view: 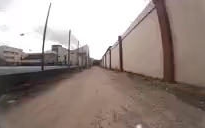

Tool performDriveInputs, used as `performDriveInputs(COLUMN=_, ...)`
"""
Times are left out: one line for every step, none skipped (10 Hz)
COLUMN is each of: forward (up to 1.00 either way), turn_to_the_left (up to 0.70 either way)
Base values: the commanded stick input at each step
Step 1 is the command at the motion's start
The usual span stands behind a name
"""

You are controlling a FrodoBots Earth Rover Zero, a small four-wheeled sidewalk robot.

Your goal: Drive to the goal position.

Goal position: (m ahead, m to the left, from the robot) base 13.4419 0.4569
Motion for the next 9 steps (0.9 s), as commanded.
performDriveInputs(forward=0.30, turn_to_the_left=0.00)
performDriveInputs(forward=0.30, turn_to_the_left=0.00)
performDriveInputs(forward=0.30, turn_to_the_left=0.00)
performDriveInputs(forward=0.30, turn_to_the_left=0.00)
performDriveInputs(forward=0.30, turn_to_the_left=0.00)
performDriveInputs(forward=0.30, turn_to_the_left=0.00)
performDriveInputs(forward=0.30, turn_to_the_left=0.00)
performDriveInputs(forward=0.30, turn_to_the_left=0.00)
performDriveInputs(forward=0.30, turn_to_the_left=0.00)
